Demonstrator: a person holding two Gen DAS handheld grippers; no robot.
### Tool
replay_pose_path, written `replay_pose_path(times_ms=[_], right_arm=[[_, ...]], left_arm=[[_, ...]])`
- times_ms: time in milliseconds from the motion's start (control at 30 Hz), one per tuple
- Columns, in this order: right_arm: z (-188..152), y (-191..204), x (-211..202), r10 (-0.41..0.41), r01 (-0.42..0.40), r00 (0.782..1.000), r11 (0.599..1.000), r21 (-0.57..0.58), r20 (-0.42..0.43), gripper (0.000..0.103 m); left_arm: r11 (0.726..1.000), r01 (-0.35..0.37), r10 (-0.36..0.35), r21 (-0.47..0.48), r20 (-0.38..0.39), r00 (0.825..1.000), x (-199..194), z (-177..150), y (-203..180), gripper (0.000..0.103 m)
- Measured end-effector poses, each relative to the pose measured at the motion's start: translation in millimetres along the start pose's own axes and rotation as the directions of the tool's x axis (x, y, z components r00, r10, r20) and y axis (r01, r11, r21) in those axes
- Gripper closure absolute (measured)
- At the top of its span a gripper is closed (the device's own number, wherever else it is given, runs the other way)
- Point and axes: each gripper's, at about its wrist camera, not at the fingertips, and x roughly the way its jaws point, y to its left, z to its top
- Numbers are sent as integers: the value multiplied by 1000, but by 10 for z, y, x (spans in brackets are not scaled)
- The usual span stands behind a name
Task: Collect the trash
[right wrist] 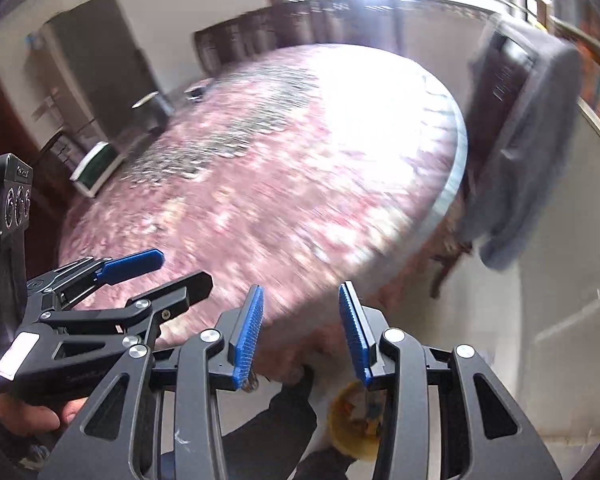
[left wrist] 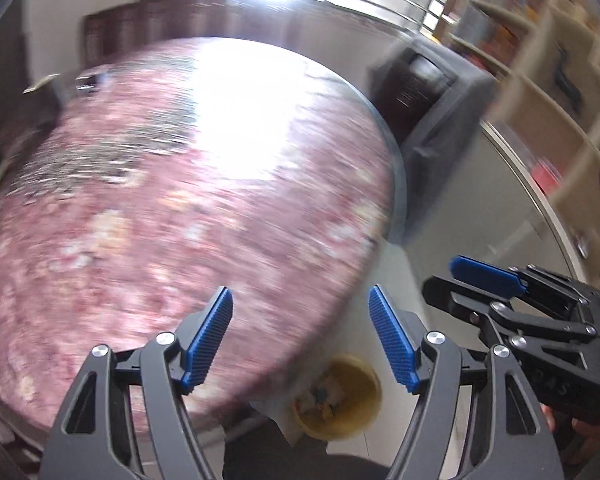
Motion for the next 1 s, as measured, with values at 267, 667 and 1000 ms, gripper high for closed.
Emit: replay_pose_path(times_ms=[267, 667, 1000], right_arm=[[605, 541, 339, 76, -72, 997, 986, -149, 18, 51], [1129, 872, 850, 89, -89, 996, 976, -199, -10, 43], [1363, 933, 1108, 84, -86, 996, 979, -185, -18, 33]], left_arm=[[981, -108, 123, -163, 81, 989, -164, 343, 683, 26], [954, -182, 199, -237, 54, 978, 14, 682, 1252, 26], [946, -203, 213, -252, 10, 977, 216, 880, 1514, 23]])
